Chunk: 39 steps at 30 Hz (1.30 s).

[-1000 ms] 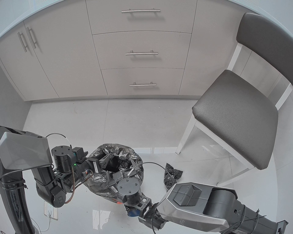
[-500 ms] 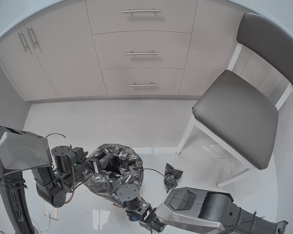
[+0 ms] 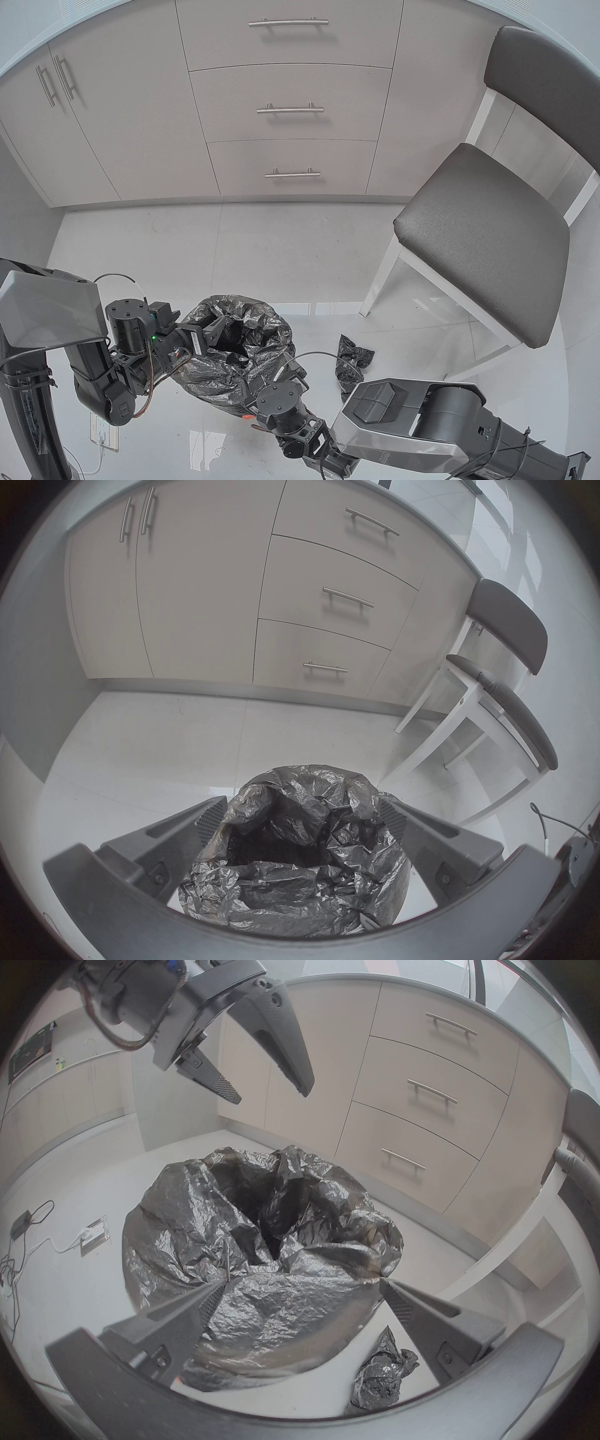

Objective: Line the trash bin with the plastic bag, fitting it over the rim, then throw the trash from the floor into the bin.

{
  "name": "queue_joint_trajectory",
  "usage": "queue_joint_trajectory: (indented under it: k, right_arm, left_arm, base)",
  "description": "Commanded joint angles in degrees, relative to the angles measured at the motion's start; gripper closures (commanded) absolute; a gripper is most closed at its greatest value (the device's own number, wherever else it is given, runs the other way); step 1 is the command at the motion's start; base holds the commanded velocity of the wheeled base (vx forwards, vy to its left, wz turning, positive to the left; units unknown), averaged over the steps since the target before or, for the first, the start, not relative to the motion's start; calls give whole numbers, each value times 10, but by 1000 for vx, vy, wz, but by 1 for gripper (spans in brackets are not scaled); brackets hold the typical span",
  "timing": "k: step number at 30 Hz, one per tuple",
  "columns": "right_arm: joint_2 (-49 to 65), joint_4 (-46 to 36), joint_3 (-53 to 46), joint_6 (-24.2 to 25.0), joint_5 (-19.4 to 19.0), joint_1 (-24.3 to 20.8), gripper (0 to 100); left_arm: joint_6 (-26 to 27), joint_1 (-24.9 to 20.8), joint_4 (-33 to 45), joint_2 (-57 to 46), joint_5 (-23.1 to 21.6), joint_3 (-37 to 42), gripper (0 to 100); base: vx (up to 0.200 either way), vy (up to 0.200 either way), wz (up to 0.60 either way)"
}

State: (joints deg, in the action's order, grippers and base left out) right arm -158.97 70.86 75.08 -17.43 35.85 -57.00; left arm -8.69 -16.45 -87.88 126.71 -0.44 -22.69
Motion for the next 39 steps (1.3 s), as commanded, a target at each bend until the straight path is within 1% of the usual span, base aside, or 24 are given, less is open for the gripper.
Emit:
queue_joint_trajectory:
  k: [1,9,19,21,23,26,32,39]
  right_arm:
    - [14,2,-29,-1,0,8,0]
    - [23,16,-49,-1,0,26,0]
    - [58,35,-39,0,0,12,0]
    - [51,38,-5,1,-1,18,0]
    - [46,36,6,1,0,22,0]
    - [14,32,42,1,0,44,0]
    - [0,38,38,1,0,65,0]
    - [3,40,15,2,3,68,0]
  left_arm:
    - [0,0,0,3,0,0,0]
    - [0,0,0,6,0,-4,0]
    - [0,0,0,6,0,-3,0]
    - [0,0,0,6,0,-3,0]
    - [0,0,0,6,0,-3,0]
    - [0,0,0,6,0,-2,0]
    - [-1,1,0,6,0,-3,0]
    - [-1,1,0,4,0,1,0]
  base:
    - [0,0,0]
    - [0,0,0]
    - [0,0,0]
    - [0,0,0]
    - [0,0,0]
    - [0,0,0]
    - [0,0,0]
    - [0,0,0]
